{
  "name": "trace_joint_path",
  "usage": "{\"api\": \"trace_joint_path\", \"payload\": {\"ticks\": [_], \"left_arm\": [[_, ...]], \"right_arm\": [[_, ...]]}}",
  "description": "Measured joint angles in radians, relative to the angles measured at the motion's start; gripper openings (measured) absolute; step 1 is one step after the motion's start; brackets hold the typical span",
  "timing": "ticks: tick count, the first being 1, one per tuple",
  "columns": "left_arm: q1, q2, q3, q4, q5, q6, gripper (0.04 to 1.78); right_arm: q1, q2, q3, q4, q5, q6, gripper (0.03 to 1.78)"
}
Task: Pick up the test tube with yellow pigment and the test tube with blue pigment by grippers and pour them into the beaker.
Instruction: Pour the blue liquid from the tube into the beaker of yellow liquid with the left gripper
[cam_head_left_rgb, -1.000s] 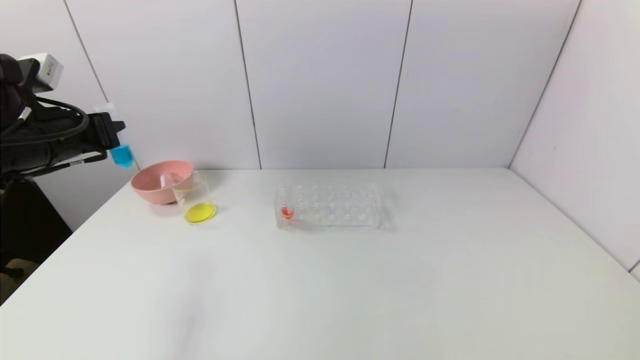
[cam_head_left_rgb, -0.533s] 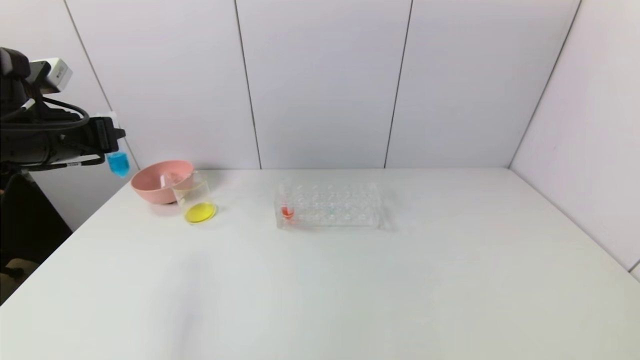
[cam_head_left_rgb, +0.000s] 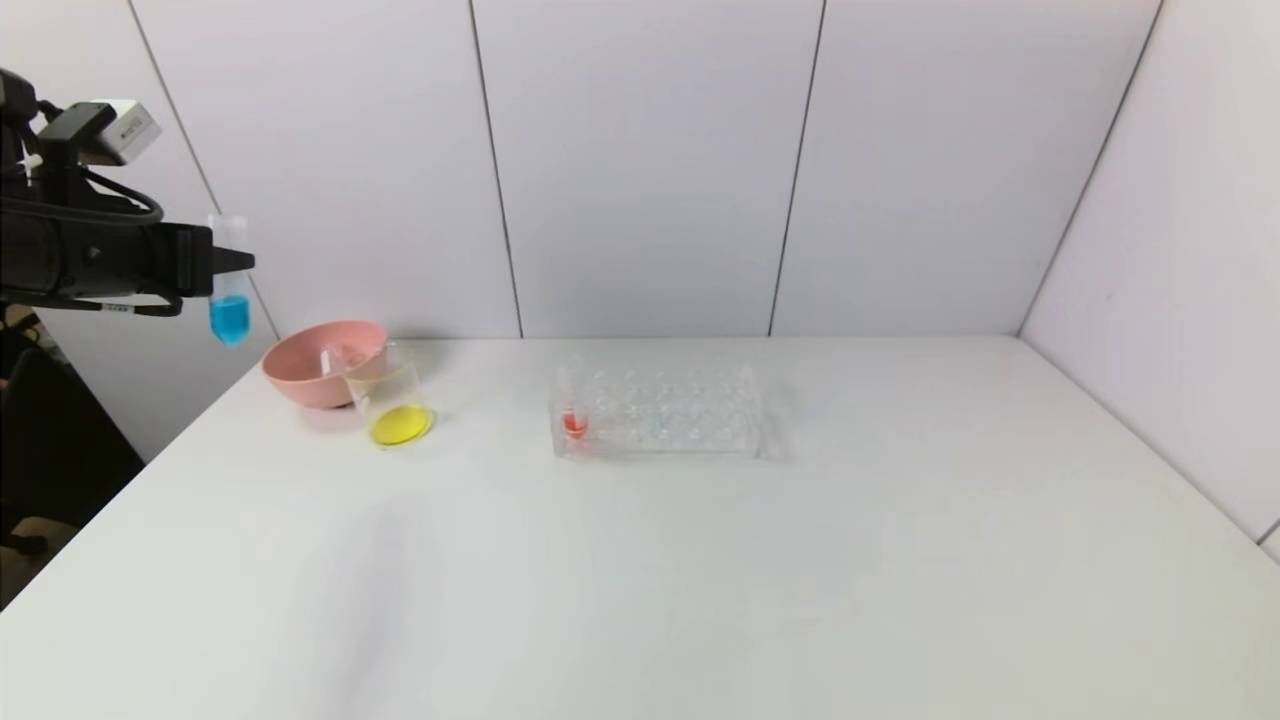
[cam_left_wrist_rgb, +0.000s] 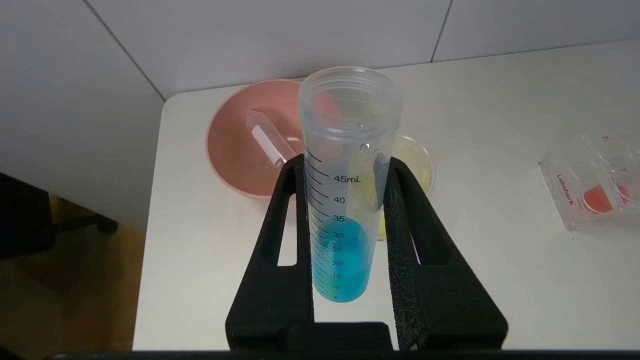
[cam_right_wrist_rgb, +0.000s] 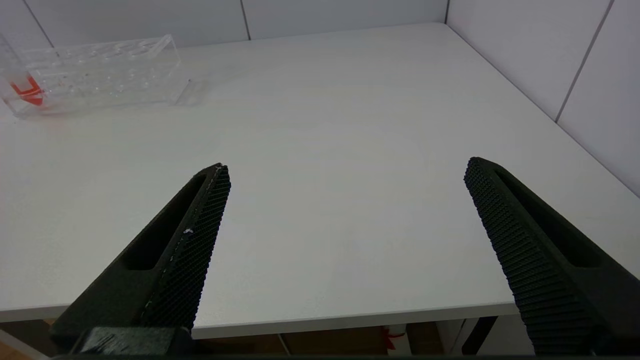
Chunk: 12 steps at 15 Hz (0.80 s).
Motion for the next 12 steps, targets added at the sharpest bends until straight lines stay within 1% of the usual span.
{"api": "trace_joint_path", "payload": {"ticks": [1,4,7,9,12], "left_arm": [[0.016,0.018,-0.016,0.001,-0.038,0.040,0.44],[0.051,0.071,-0.049,0.001,-0.096,0.146,0.44],[0.064,0.124,-0.080,-0.003,-0.164,0.196,0.44],[0.076,0.157,-0.111,-0.002,-0.201,0.266,0.44],[0.097,0.201,-0.149,0.014,-0.288,0.382,0.44]], "right_arm": [[0.000,0.000,0.000,0.000,0.000,0.000,1.71],[0.000,0.000,0.000,0.000,0.000,0.000,1.71],[0.000,0.000,0.000,0.000,0.000,0.000,1.71],[0.000,0.000,0.000,0.000,0.000,0.000,1.71],[0.000,0.000,0.000,0.000,0.000,0.000,1.71]]}}
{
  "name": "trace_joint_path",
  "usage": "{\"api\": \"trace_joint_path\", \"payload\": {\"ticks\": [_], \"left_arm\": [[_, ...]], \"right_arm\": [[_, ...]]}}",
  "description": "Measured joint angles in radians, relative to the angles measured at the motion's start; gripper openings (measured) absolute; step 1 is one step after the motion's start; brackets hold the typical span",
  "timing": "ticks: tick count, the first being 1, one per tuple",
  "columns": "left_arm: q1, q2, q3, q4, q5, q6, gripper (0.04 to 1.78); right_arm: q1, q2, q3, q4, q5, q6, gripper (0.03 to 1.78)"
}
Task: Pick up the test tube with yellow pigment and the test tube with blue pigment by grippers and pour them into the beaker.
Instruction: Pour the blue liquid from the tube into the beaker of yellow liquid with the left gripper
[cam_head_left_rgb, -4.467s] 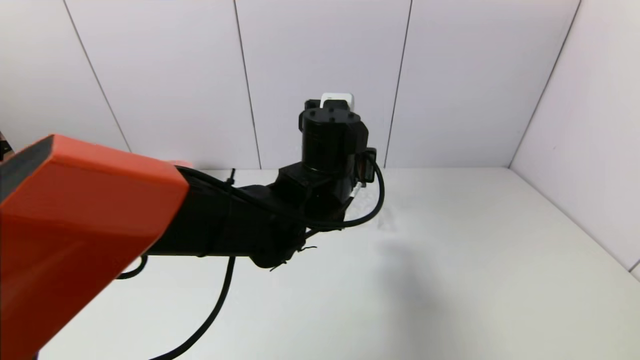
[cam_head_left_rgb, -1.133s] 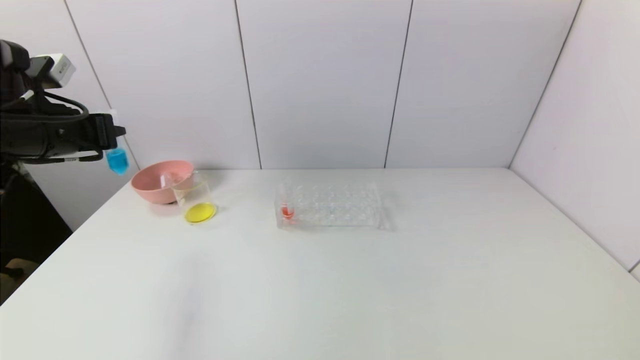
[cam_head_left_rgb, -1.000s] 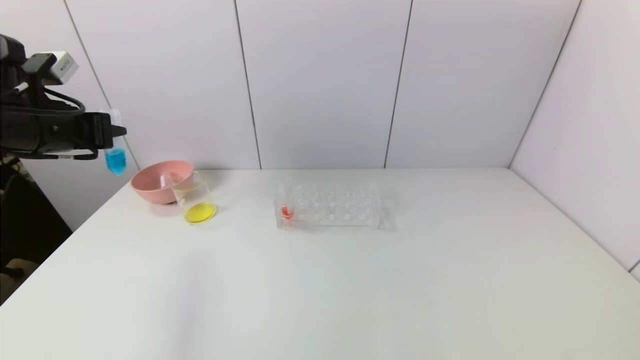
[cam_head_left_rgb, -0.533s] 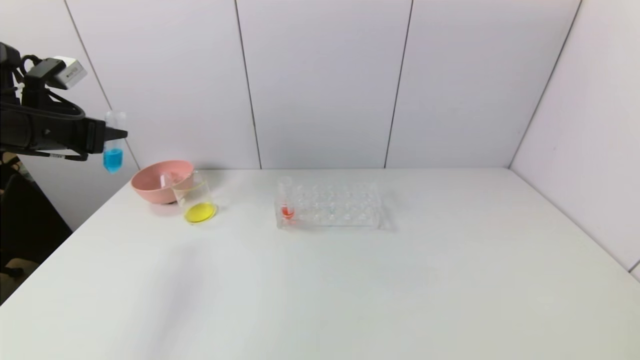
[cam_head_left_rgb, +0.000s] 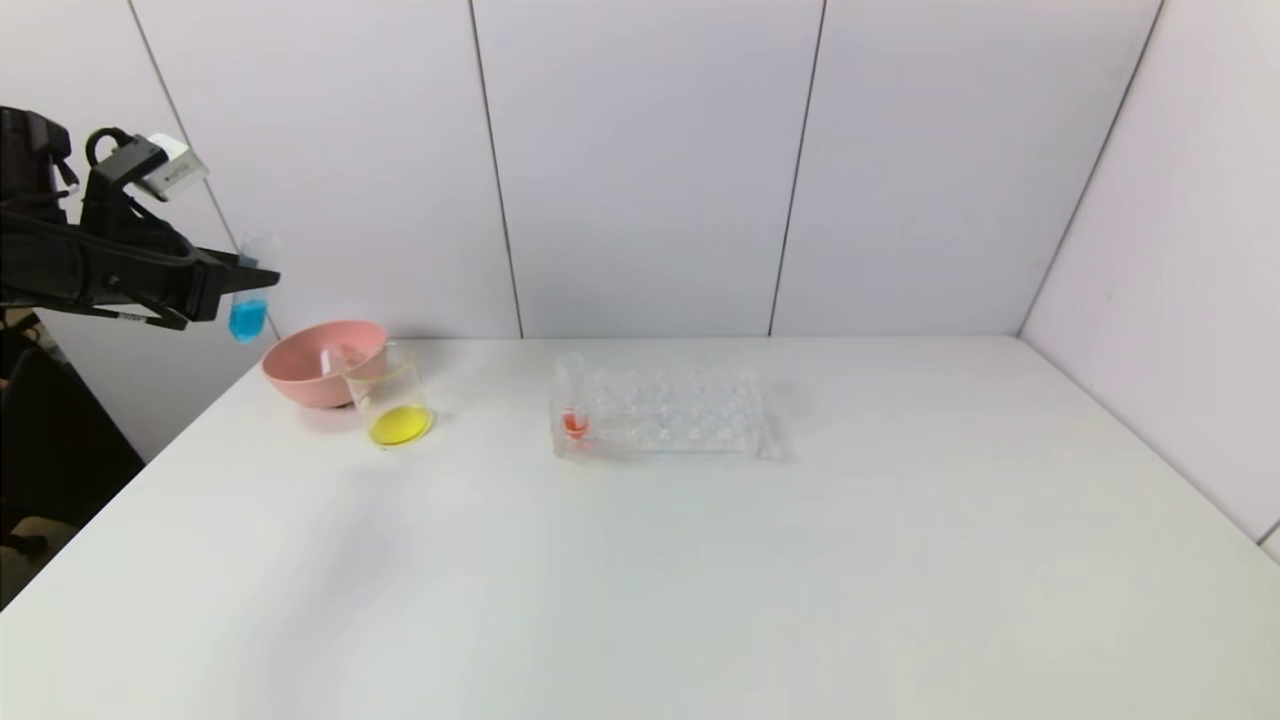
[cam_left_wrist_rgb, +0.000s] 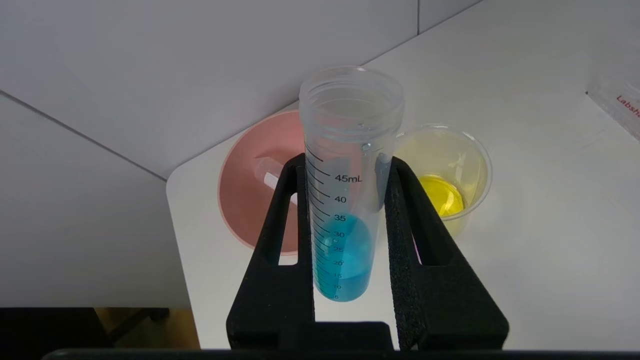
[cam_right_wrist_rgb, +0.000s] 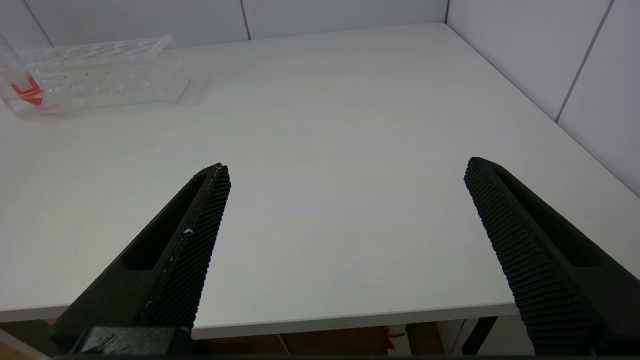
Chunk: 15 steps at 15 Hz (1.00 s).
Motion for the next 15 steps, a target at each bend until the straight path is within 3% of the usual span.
{"api": "trace_joint_path", "payload": {"ticks": [4,15], "left_arm": [[0.011,0.027,-0.056,0.118,-0.011,0.123,0.44],[0.014,0.196,-0.436,0.457,-0.120,0.598,0.44]], "right_arm": [[0.000,0.000,0.000,0.000,0.000,0.000,1.71],[0.000,0.000,0.000,0.000,0.000,0.000,1.71]]}}
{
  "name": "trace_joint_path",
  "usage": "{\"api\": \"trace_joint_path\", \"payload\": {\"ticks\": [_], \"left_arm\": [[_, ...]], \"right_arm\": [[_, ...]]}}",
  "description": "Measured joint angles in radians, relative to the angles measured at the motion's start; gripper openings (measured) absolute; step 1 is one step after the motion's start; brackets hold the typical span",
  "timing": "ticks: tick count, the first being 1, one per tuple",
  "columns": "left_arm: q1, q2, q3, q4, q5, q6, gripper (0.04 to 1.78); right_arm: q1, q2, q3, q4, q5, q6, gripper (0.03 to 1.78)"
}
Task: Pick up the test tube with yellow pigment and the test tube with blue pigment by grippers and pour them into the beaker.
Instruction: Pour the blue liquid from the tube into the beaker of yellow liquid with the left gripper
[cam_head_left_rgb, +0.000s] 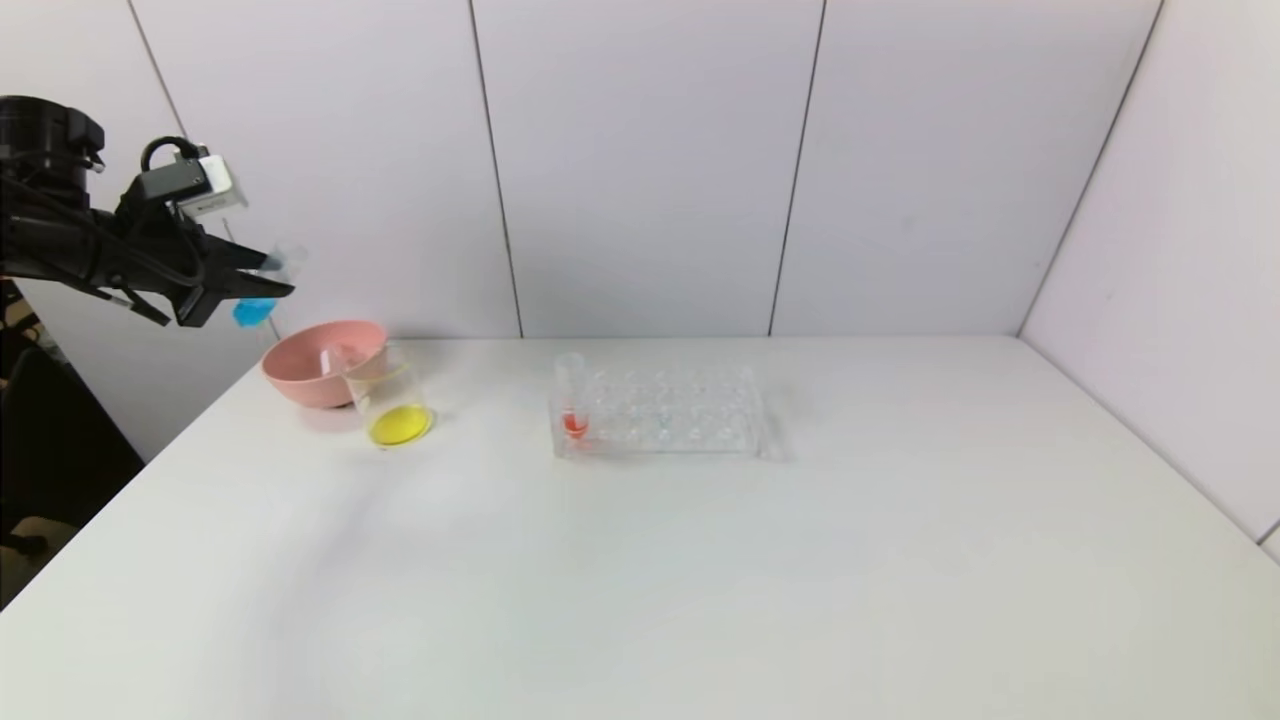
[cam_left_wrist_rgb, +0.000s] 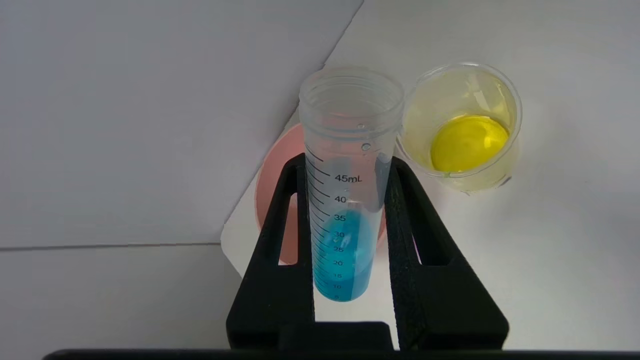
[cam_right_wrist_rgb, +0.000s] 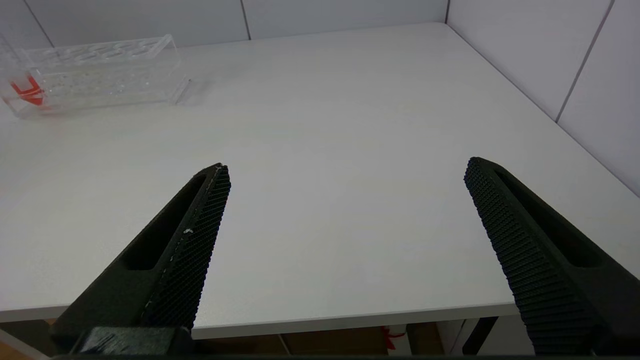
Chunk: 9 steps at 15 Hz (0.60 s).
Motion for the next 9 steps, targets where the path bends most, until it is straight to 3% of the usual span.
{"api": "trace_joint_path", "payload": {"ticks": [9], "left_arm": [[0.000,0.071,-0.024,-0.007,0.040,0.260,0.44]], "right_arm": [[0.000,0.000,0.000,0.000,0.000,0.000,1.71]]}}
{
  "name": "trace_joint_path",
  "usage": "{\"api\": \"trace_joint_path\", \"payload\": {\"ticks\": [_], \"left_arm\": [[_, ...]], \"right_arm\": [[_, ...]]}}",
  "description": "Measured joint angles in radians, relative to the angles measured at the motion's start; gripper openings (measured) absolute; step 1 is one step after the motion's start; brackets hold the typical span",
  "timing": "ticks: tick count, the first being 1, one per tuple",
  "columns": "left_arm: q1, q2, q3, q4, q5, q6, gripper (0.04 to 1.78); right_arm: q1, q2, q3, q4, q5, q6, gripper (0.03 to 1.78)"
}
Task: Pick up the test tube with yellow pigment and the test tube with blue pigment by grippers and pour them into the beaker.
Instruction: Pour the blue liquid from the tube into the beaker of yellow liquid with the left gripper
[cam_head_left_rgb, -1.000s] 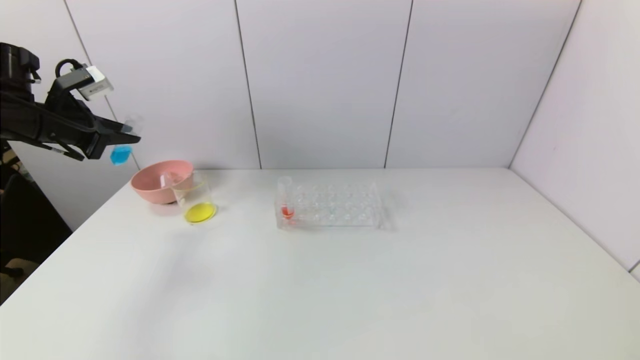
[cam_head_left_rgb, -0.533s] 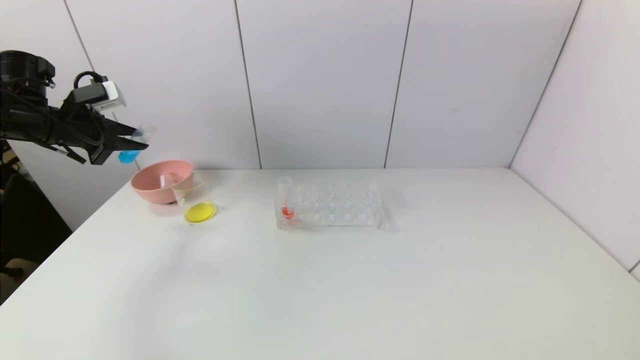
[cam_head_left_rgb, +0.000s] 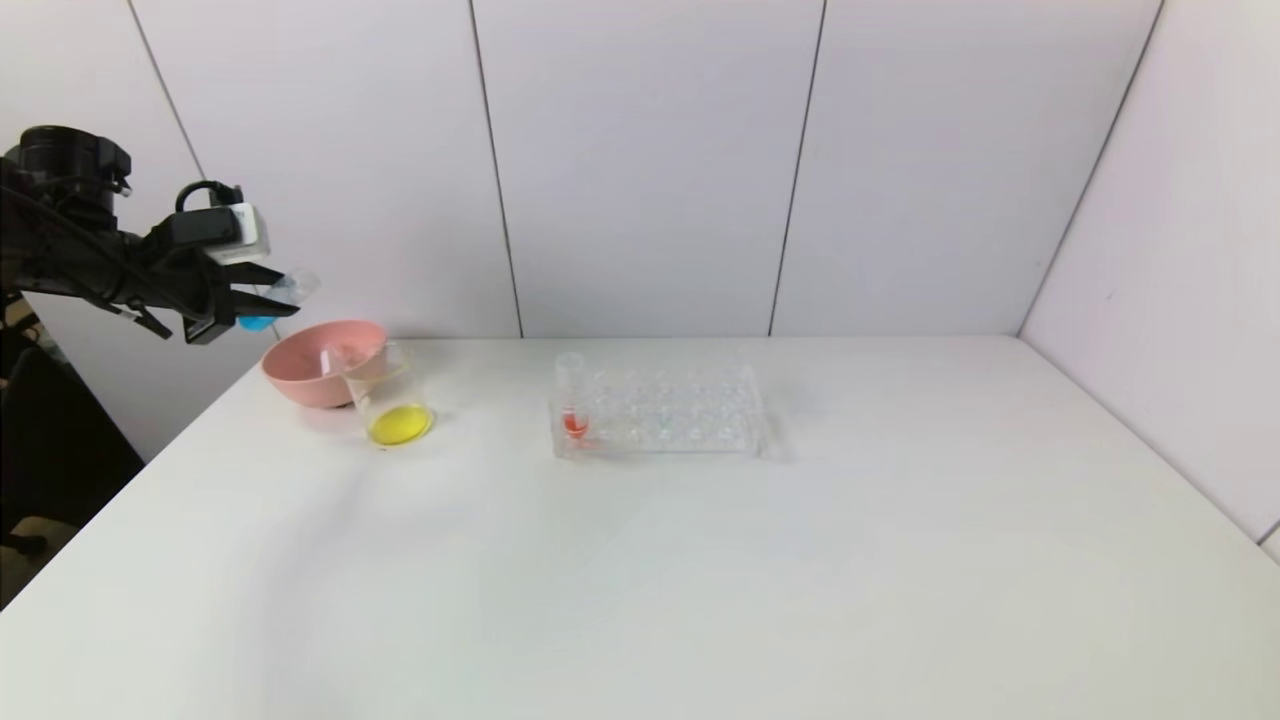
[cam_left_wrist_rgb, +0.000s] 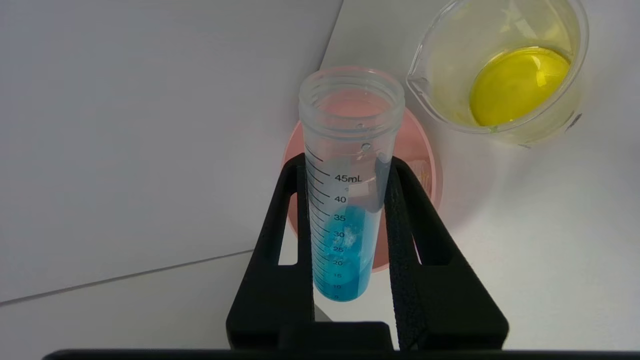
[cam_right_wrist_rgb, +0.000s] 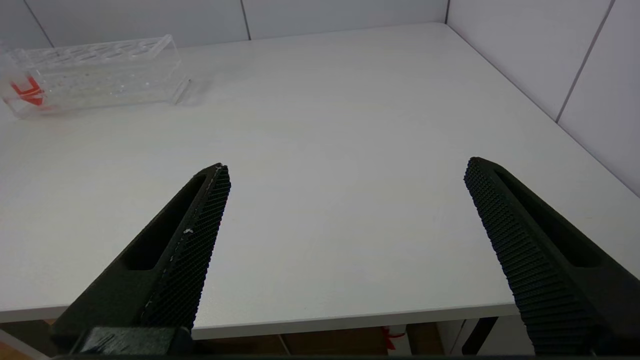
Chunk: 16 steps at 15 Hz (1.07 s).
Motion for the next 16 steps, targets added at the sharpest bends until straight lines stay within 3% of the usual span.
{"api": "trace_joint_path", "payload": {"ticks": [7,16], "left_arm": [[-0.015,0.011,0.000,0.014,0.025,0.077,0.44],[-0.032,0.006,-0.004,0.101,0.181,0.083,0.44]], "right_arm": [[0.000,0.000,0.000,0.000,0.000,0.000,1.71],[0.000,0.000,0.000,0.000,0.000,0.000,1.71]]}}
